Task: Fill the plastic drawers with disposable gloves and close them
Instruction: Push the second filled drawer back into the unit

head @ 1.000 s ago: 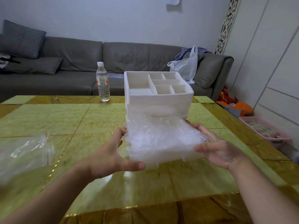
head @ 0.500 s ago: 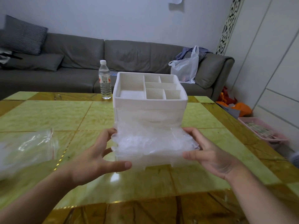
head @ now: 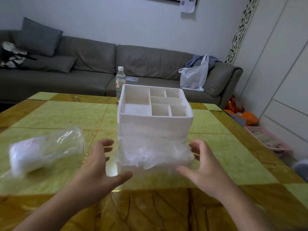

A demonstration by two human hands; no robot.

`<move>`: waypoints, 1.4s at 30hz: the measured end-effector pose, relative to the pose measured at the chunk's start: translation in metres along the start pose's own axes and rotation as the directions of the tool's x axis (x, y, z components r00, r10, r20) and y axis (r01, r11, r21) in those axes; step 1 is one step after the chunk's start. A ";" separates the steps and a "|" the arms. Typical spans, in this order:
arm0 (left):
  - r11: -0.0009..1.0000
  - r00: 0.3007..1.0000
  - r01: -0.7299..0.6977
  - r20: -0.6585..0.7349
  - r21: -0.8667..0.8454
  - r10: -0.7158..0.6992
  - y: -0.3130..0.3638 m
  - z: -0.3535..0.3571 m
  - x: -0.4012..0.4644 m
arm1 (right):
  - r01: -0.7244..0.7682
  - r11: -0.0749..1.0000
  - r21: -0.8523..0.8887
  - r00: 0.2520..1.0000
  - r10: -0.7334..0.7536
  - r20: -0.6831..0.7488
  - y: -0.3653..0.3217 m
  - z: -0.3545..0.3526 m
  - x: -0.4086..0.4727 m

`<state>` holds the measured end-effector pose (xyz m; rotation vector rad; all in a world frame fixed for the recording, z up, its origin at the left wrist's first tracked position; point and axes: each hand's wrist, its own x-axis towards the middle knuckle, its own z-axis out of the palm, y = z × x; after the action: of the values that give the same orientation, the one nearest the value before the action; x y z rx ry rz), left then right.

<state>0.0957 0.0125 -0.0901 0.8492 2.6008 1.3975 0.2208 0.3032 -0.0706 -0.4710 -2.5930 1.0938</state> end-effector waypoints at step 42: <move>0.762 0.953 -0.258 0.029 0.594 0.300 0.062 0.047 0.017 | -0.128 0.883 -0.452 0.988 0.072 -0.139 -0.071 0.062 0.044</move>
<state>0.1224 0.0833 -0.0658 1.3243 3.1168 0.6173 0.1444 0.2344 -0.0543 -0.7565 -2.7359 0.4423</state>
